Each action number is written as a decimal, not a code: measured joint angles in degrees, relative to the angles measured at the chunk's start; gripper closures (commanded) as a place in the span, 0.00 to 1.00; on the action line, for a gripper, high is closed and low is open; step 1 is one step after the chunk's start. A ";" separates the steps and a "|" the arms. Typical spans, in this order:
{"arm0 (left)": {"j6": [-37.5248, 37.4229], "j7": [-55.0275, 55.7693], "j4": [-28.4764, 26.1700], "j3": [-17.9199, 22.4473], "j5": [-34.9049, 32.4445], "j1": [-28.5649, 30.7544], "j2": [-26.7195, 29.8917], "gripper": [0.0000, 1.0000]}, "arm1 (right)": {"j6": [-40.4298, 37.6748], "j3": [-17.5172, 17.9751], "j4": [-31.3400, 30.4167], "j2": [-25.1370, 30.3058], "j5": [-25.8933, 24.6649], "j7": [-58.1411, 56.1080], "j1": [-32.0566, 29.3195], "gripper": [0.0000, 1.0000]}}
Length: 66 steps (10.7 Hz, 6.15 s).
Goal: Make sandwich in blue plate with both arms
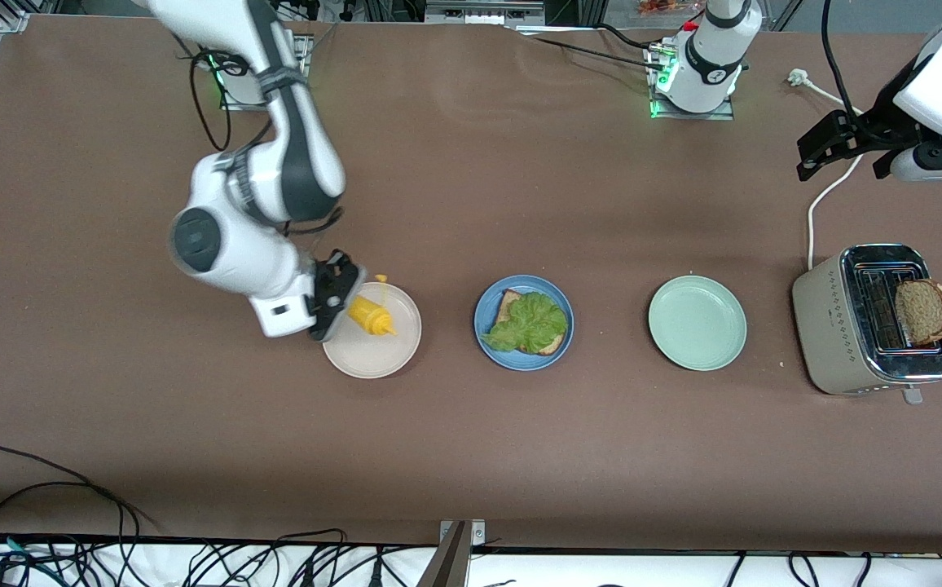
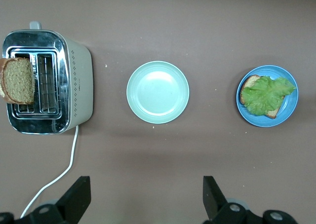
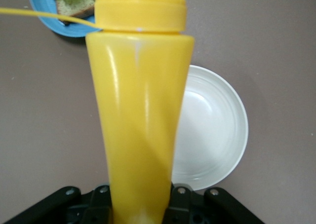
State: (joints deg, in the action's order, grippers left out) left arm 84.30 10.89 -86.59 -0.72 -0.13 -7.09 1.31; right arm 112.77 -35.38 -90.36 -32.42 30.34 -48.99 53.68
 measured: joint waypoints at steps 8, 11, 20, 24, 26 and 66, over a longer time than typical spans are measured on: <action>0.00 0.00 -0.01 0.06 0.00 0.06 -0.01 0.00 | -19.36 0.24 18.49 -16.75 -30.94 30.88 20.90 1.00; 0.00 0.00 -0.01 0.05 0.00 0.06 -0.01 0.00 | -21.74 1.33 22.27 -21.24 -36.01 30.89 20.89 1.00; 0.00 0.00 0.00 0.05 0.00 0.06 -0.02 0.00 | -7.99 1.66 23.61 -25.10 -35.37 30.56 12.74 1.00; 0.00 0.00 -0.01 0.05 0.00 0.06 -0.02 0.00 | -10.66 2.02 25.52 -25.89 -35.35 30.56 13.44 1.00; 0.00 0.00 -0.01 0.04 0.00 0.06 -0.02 0.00 | -10.92 2.02 25.70 -25.90 -35.44 30.48 13.55 1.00; -0.01 0.00 0.00 0.00 0.00 0.06 -0.03 0.00 | -18.95 9.33 -8.15 -20.34 58.64 -104.12 -34.98 0.00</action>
State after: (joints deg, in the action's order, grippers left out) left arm 84.28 10.89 -86.59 -0.72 -0.13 -7.03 1.28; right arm 93.83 -26.05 -98.51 -52.76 88.97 -153.11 18.69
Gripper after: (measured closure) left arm 0.000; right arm 0.648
